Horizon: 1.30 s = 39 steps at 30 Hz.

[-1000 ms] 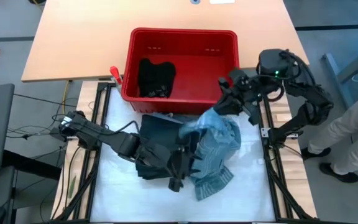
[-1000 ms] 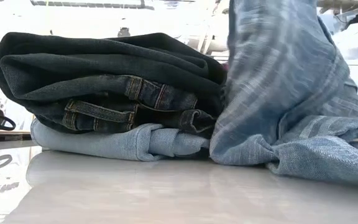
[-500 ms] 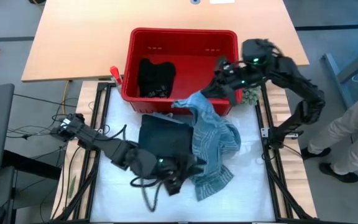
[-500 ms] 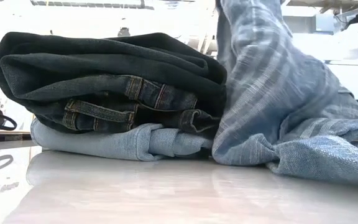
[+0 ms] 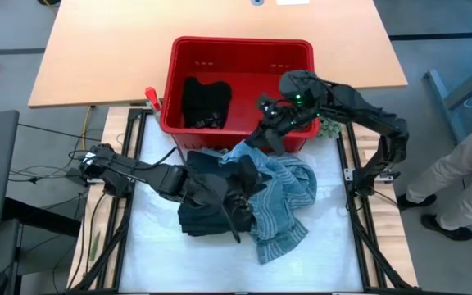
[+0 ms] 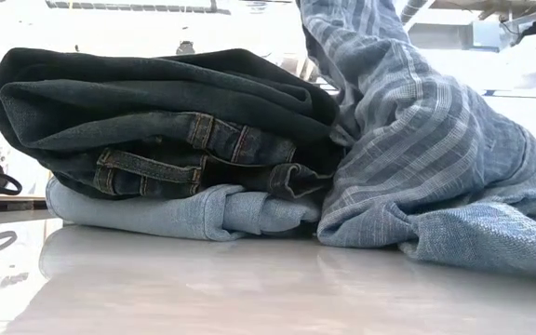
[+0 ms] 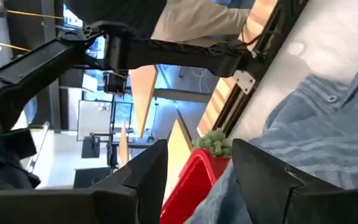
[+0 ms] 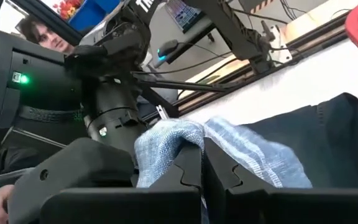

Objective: Fold Laundry from Bin
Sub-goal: Remove the blue and white patterned shirt from the red laundry bin

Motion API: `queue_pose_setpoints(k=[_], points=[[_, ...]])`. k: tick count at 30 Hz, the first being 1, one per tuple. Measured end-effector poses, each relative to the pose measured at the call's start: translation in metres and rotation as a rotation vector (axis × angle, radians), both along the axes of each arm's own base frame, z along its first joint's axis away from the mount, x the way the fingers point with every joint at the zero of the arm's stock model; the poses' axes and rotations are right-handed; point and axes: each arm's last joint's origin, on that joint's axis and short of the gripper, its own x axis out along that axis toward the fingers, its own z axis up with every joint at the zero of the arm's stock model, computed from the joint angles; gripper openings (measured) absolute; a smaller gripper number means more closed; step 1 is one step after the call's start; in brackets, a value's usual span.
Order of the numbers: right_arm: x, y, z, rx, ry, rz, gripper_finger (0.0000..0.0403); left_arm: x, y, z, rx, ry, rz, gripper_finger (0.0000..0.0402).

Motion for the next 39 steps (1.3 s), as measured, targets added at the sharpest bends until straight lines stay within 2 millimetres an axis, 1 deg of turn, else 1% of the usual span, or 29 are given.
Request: queue_pose_setpoints(k=[4,8,12,19,25,27,30,36,37,39], points=[[0.008,0.001,-0.005,0.002,0.011,0.006,0.0022,0.0,0.006,-0.008,0.005,0.061,0.021,0.0169],[0.008,0.0,-0.005,0.002,0.012,0.004,0.0022,-0.002,0.011,-0.013,0.017,0.113,0.065,0.0169],[0.008,0.0,-0.003,-0.002,-0.014,0.004,0.0023,-0.002,0.014,-0.013,0.012,0.099,0.132,0.0169],[0.009,0.002,-0.003,-0.004,-0.013,0.011,0.0023,-0.003,0.015,-0.014,0.052,0.12,0.168,0.0169],[0.009,0.003,-0.003,-0.009,-0.016,0.014,0.0023,-0.004,0.018,-0.016,0.02,0.117,0.207,0.0165],[0.009,0.002,-0.003,-0.01,-0.016,0.014,0.0023,-0.004,0.019,-0.016,0.019,0.112,0.225,0.0155],[0.009,0.002,-0.003,-0.01,-0.016,0.014,0.0023,-0.004,0.02,-0.016,0.034,0.111,0.244,0.0122],[0.008,0.003,-0.003,-0.001,-0.016,0.032,0.0035,-0.005,0.019,-0.015,0.038,0.091,0.295,0.0017],[0.008,0.003,-0.003,0.004,-0.017,0.049,0.0039,-0.005,0.018,-0.015,0.035,0.082,0.304,0.0009],[0.007,0.004,-0.002,-0.024,-0.033,0.087,0.0048,-0.006,0.015,-0.014,0.038,0.069,0.315,0.0007]])
